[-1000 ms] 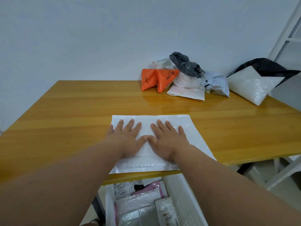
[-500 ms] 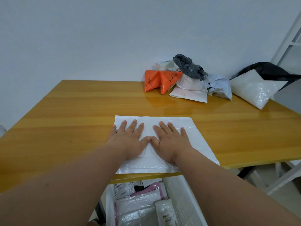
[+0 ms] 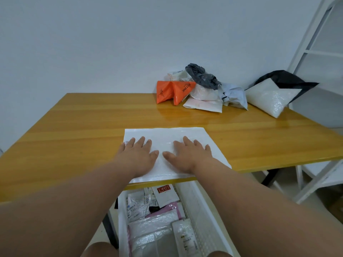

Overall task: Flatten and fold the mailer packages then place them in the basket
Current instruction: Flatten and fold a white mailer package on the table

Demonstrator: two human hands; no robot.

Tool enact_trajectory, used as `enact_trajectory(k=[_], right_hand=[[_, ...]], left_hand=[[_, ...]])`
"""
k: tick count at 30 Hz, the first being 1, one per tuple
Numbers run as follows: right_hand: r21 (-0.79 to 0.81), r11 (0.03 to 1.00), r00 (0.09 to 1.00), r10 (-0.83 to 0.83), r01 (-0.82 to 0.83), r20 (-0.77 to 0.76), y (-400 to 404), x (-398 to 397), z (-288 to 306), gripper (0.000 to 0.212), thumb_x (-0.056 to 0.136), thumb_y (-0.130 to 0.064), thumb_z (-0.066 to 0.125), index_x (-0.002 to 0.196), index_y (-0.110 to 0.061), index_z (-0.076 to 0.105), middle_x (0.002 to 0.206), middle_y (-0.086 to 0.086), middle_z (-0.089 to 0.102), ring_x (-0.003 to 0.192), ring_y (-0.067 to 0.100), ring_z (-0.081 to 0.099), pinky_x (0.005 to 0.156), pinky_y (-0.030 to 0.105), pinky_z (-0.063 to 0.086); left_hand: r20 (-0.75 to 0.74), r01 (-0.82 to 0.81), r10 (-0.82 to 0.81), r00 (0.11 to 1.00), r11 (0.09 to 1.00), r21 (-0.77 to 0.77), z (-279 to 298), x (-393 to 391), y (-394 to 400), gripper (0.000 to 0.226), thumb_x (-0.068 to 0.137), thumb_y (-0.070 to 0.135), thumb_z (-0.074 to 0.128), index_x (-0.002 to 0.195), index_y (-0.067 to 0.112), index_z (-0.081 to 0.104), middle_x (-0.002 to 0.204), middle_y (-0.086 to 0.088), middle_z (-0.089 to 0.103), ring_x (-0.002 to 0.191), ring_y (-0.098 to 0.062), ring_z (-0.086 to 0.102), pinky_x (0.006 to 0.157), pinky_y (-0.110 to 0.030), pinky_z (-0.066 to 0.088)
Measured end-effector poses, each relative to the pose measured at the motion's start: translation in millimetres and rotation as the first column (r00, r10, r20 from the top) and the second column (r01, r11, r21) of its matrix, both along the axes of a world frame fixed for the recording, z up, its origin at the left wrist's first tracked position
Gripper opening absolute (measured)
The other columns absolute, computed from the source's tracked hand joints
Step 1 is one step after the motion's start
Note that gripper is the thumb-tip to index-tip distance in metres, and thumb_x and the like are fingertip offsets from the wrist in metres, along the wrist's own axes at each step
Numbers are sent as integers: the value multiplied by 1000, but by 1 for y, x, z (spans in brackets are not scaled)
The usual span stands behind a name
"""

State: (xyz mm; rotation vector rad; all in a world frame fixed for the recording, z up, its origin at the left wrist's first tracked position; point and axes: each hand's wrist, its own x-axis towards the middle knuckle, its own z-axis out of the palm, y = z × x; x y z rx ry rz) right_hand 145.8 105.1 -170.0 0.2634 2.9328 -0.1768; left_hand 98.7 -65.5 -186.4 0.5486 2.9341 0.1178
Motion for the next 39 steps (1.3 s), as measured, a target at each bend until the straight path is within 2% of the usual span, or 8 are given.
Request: enact_trajectory(k=[3,6,16,22,26,29,34,39], right_hand=[[-3,1000,998,9,-9,56,1,12,-11,87,82,-85,10,155,-40,-3,163,-5,-15,149,29,-17,115,64,-8],[41,999,999,24,-25,23,0,16,-19,87,81,-85,6,154,-39,-9,163,-4,-19,148,28,-20,114,64,-10],[55,998,999,35,-34,-26,1,15,-23,87,82,-84,5,155,-38,-6,163,-3,-16,149,28,-18,115,63,-8],[-10,997,997,73,-73,-10,11,13,-11,81,88,-78,19,156,-36,1,164,-4,-11,150,23,-14,118,58,-7],[49,997,996,65,-62,-55,30,19,-12,76,92,-73,16,156,-34,3,164,-1,-10,151,23,-12,120,52,-4],[68,993,995,102,-100,-19,26,18,-16,77,92,-73,10,156,-32,-4,164,3,-14,150,22,-15,121,48,-5],[66,993,995,98,-100,23,20,11,-19,79,91,-74,8,155,-31,-10,162,6,-20,149,23,-18,121,48,-7],[45,995,995,82,-85,57,20,8,-17,79,91,-75,10,155,-32,-11,161,7,-23,149,23,-20,120,48,-9]], left_hand=[[-1,9,-9,1000,1000,-7,-6,10,6,63,101,53,8,157,25,-1,164,2,-10,150,-27,-11,121,-51,-5],[-4,2,-2,1000,1000,-14,-12,15,6,62,101,53,7,156,27,-5,164,4,-13,150,-26,-12,120,-52,-5],[-17,-30,30,999,999,-16,-15,18,8,62,100,54,6,155,31,-11,163,7,-17,150,-23,-15,120,-52,-6],[57,-9,13,998,998,-69,-6,4,-1,65,99,59,9,155,32,-10,163,8,-16,150,-24,-12,120,-52,-5],[-28,-101,100,995,994,-39,-2,-10,-23,59,101,44,19,156,26,6,165,2,-1,151,-29,0,120,-54,2],[-60,-104,106,993,994,26,3,-6,-17,58,102,30,22,157,29,2,165,5,-7,151,-23,-5,121,-52,0],[19,-121,121,992,993,-5,-9,3,-2,74,93,70,4,155,33,-10,163,9,-16,150,-22,-15,119,-54,-7],[21,-109,110,994,993,-34,-8,3,-3,79,89,75,4,154,33,-12,162,9,-17,150,-22,-16,119,-55,-6]])
